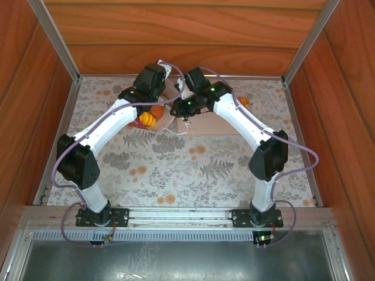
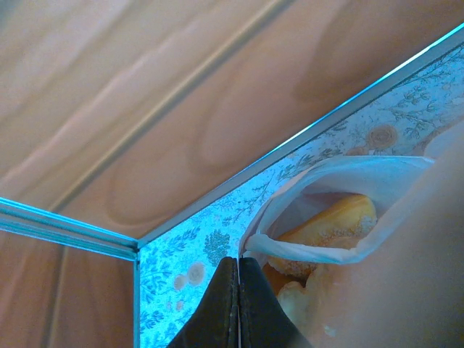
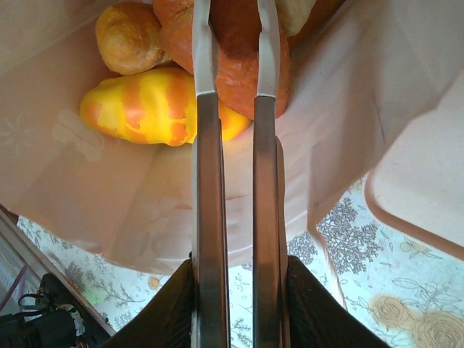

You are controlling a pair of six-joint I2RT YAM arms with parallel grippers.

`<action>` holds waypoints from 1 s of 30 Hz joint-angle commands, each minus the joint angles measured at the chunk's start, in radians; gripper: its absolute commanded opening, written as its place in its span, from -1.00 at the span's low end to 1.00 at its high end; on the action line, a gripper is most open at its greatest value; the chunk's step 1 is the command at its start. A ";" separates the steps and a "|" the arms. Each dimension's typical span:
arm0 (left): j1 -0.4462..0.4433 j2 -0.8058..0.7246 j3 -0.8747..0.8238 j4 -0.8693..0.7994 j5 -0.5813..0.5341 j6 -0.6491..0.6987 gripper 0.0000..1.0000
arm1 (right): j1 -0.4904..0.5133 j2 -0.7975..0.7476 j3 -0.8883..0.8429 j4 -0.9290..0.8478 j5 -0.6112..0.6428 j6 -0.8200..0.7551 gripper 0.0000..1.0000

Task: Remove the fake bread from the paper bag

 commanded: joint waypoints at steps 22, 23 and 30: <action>-0.003 0.007 0.068 0.045 -0.091 -0.009 -1.00 | 0.013 -0.339 -0.187 0.069 0.077 0.168 -0.67; -0.003 0.011 0.070 0.045 -0.090 -0.010 -1.00 | 0.013 -0.354 -0.199 0.074 0.079 0.174 -0.67; -0.004 0.016 0.078 0.044 -0.088 -0.014 -1.00 | 0.010 -0.452 -0.244 0.090 0.135 0.201 -0.66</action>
